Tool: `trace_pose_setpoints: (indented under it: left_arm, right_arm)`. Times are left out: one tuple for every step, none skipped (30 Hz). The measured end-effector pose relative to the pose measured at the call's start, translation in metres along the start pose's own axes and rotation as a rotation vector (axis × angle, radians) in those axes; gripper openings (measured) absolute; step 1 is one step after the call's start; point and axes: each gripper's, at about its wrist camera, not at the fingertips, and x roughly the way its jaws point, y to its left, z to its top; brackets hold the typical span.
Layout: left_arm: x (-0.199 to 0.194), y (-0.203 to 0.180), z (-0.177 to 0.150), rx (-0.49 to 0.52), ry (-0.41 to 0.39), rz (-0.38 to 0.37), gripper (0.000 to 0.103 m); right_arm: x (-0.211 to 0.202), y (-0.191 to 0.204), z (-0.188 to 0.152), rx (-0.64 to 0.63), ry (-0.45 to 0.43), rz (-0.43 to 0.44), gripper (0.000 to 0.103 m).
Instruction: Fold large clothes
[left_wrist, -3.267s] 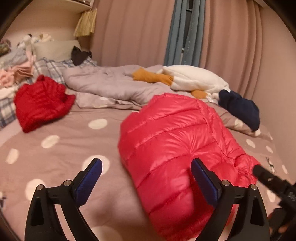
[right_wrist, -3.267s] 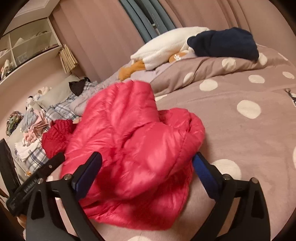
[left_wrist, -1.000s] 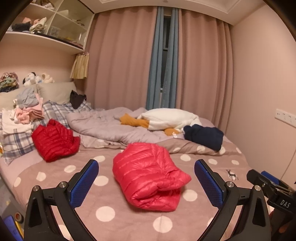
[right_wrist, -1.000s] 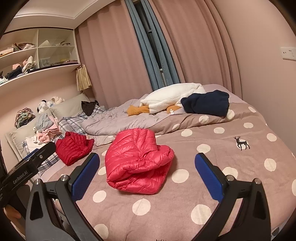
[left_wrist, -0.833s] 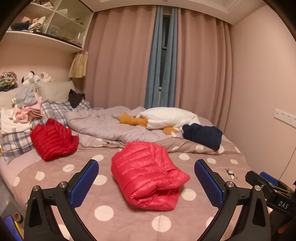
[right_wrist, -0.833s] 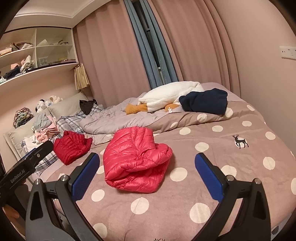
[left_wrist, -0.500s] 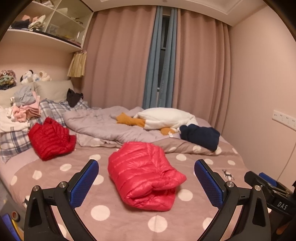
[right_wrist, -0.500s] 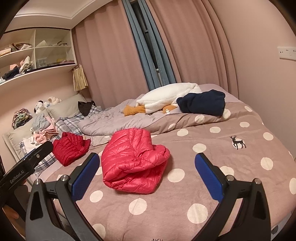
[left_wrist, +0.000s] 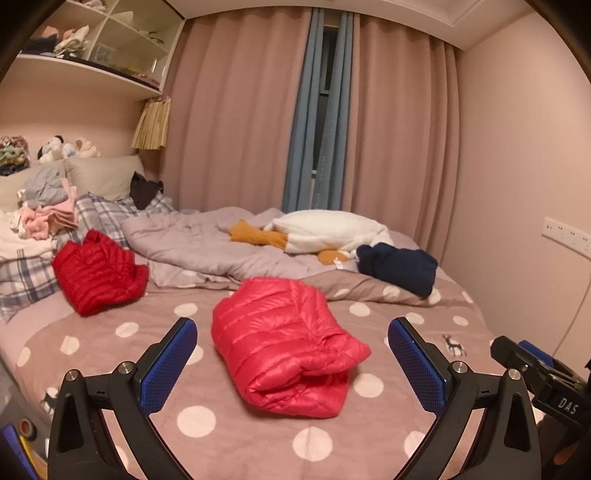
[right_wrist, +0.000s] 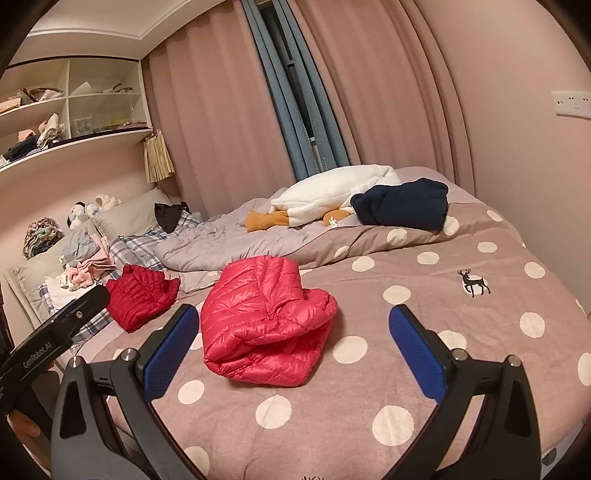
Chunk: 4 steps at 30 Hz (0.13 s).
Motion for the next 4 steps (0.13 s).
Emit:
trace_pose_setpoints:
  left_arm:
    - [0.0001,0.0003,0.0002,0.001,-0.001,-0.002,0.102]
    - [0.0002,0.0002,-0.0006,0.002,-0.008,-0.005,0.102]
    - [-0.0001,-0.0001,-0.0014,0.005,-0.013,-0.002,0.102]
    - [0.0002,-0.0005,-0.002,0.01,-0.02,0.011,0.102]
  right_arm:
    - [-0.0001,-0.0002,-0.0002,-0.002,0.0,0.002,0.103]
    - [0.0012,-0.0009,0.0001,-0.003,0.001,0.003,0.103]
    - [0.0018,-0.0011,0.0003,-0.003,0.002,0.003,0.103]
    - [0.0027,-0.0012,0.0001,-0.004,0.003,0.002,0.103]
